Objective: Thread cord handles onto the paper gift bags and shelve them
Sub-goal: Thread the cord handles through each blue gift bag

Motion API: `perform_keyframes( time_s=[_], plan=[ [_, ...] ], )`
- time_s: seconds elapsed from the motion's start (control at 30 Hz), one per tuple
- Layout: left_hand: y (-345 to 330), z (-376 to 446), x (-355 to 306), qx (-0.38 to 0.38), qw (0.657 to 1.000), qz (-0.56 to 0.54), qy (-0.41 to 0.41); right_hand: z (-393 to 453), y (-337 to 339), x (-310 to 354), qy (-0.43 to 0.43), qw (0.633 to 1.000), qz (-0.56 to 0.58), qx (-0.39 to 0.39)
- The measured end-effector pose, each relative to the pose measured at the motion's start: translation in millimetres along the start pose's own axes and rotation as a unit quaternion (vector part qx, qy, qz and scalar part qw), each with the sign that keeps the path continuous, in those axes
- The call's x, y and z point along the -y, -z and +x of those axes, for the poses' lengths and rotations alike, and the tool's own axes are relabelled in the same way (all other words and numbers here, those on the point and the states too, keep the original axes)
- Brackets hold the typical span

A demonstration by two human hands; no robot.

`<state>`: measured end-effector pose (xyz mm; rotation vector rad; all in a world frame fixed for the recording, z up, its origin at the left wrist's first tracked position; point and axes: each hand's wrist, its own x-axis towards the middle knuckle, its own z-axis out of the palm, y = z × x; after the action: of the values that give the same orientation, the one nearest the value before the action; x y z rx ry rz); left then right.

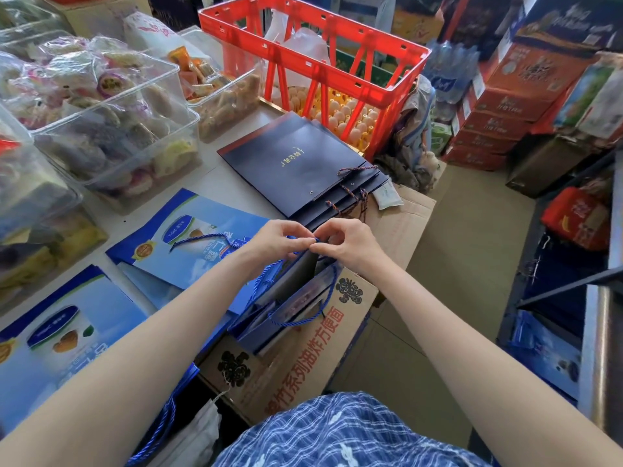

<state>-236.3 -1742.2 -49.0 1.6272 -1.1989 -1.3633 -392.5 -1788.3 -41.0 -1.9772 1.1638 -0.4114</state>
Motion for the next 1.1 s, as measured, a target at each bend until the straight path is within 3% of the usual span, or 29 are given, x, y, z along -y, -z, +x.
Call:
perform_keyframes(
  time_s=[0.2,0.3,0.47,0.57,0.7,0.9,0.97,1.1],
  plan=[
    [3.6,0.9,6.4,-0.004,1.0,-0.005,0.004,-1.6,0.4,-5.1,0.021,1.0,0.018,-0.01],
    [0.1,2.8,4.4,0.031,0.999,0.012,0.014,-0.9,0.4,-7.0,0.018,0.999,0.026,-0.016],
    [-4.7,4.4,-2.2,0.082,0.988,0.127,0.027,-1.5,2.8,-5.6,0.028,1.0,0.003,-0.007],
    [-3.3,8.6,3.7,0.032,0.984,0.178,0.014,-2.9,2.6,-5.6,0.027,1.0,0.002,-0.008],
    [-5.2,9.8,4.8,-0.045,0.985,0.167,0.0,-5.1,4.1,-5.3,0.04,0.999,-0.026,-0.006],
    [-3.4,8.1,5.6,-0.051,0.989,0.132,0.027,-7.9,-3.5,-1.5,0.067,0.989,-0.128,-0.02],
    [-0.7,4.7,4.3,-0.035,0.995,0.072,0.063,-8.0,-3.9,-1.8,0.064,0.987,-0.146,-0.013],
    [5.7,-4.1,2.5,0.075,0.99,-0.024,0.119,-11.7,1.7,-9.4,0.063,0.989,-0.133,0.008]
  ],
)
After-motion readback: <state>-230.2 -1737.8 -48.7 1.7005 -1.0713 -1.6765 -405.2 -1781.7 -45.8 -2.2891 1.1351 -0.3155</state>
